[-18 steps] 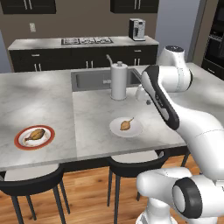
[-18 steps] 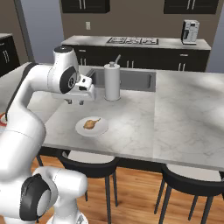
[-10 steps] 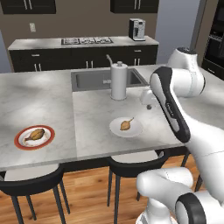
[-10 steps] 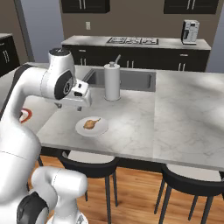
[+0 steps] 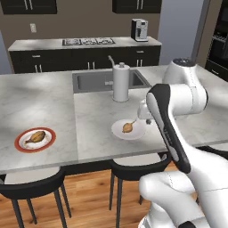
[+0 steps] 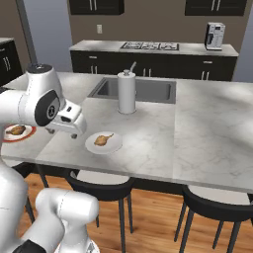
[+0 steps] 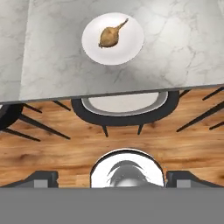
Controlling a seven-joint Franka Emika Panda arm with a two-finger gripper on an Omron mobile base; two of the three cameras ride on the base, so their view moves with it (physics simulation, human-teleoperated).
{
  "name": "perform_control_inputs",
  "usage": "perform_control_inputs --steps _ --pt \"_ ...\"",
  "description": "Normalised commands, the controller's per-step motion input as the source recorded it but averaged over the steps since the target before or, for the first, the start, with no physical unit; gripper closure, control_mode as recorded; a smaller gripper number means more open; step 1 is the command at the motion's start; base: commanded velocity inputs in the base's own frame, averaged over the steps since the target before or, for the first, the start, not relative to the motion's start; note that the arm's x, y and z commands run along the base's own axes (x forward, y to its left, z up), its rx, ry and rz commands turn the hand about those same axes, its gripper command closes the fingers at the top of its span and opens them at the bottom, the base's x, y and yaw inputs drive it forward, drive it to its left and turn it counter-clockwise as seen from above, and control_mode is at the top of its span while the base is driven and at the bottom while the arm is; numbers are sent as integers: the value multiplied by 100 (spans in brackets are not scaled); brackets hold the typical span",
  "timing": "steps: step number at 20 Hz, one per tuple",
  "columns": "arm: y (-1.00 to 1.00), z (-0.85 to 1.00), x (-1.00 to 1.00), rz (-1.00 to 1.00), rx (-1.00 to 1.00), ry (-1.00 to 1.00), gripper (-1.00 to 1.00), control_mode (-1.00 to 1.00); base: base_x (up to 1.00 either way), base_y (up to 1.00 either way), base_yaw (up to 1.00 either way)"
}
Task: Transport the chicken drumstick and onion to the fridge. Place the chicken drumstick on the rack containing meat and place the onion on the rack containing the vegetable, ensuring meats and vegetables are on different racks.
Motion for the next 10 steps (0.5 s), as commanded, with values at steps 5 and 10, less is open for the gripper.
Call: perform_control_inputs --steps 5,10 --pt "15 -7 8 -39 -3 24 -100 -100 0 0 0" --pt "-4 -6 17 -25 1 12 -100 -100 0 0 0"
